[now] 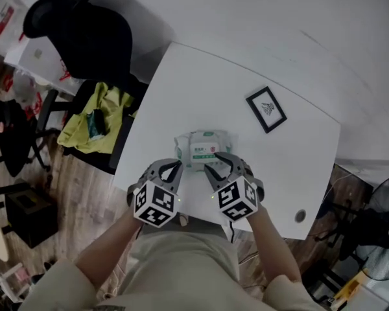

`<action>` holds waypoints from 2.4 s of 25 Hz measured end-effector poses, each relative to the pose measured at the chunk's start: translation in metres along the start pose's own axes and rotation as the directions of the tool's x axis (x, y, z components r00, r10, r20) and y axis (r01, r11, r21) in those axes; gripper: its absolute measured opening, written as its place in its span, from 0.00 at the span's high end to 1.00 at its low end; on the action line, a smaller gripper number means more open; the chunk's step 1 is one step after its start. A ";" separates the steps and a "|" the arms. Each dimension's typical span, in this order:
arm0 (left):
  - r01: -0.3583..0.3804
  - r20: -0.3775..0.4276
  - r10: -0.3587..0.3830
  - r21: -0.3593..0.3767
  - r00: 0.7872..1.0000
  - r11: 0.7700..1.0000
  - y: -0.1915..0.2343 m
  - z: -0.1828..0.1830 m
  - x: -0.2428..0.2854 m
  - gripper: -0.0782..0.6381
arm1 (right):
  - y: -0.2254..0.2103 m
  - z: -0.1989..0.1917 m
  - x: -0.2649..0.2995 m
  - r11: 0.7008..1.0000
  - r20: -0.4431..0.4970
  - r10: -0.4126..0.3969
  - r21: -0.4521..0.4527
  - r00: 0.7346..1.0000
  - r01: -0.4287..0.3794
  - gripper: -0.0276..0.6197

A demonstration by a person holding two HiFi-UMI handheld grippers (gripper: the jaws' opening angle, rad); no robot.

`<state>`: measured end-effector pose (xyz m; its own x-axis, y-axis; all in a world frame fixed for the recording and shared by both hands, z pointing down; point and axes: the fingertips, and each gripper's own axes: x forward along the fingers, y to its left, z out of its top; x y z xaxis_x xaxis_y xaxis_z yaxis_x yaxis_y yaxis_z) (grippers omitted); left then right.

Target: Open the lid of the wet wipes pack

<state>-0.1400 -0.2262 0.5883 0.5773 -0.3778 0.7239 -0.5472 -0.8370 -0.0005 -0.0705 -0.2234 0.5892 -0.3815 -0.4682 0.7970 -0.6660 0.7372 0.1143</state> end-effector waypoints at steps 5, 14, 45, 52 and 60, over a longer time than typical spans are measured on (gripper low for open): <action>0.039 -0.025 -0.039 -0.002 0.999 0.999 0.004 -0.017 0.017 0.86 | 0.008 -0.022 0.021 0.998 -0.084 -0.030 -0.050 0.996 0.026 0.69; 0.102 -0.064 -0.103 -0.016 0.993 0.995 -0.011 -0.039 0.047 0.86 | 0.012 -0.036 0.043 0.988 -0.152 -0.026 -0.157 0.988 0.002 0.70; 0.017 -0.064 -0.025 -0.121 0.998 0.993 -0.009 -0.049 0.061 0.86 | -0.009 0.002 0.023 0.927 -0.063 -0.055 -0.374 0.996 0.027 0.91; 0.021 -0.056 -0.031 -0.183 0.998 0.983 -0.007 -0.049 0.060 0.86 | -0.051 0.029 0.035 0.989 0.062 -0.070 -0.123 0.996 0.077 0.89; 0.057 -0.045 -0.068 -0.214 0.997 0.975 -0.006 -0.048 0.058 0.86 | -0.075 0.030 0.067 0.991 0.048 -0.133 -0.024 0.990 0.135 0.87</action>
<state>-0.1318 -0.2240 0.6636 0.5853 -0.3017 0.7526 -0.6303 -0.7532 0.1883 -0.0652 -0.3244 0.6163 -0.3197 -0.5853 0.7451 -0.6960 0.6787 0.2345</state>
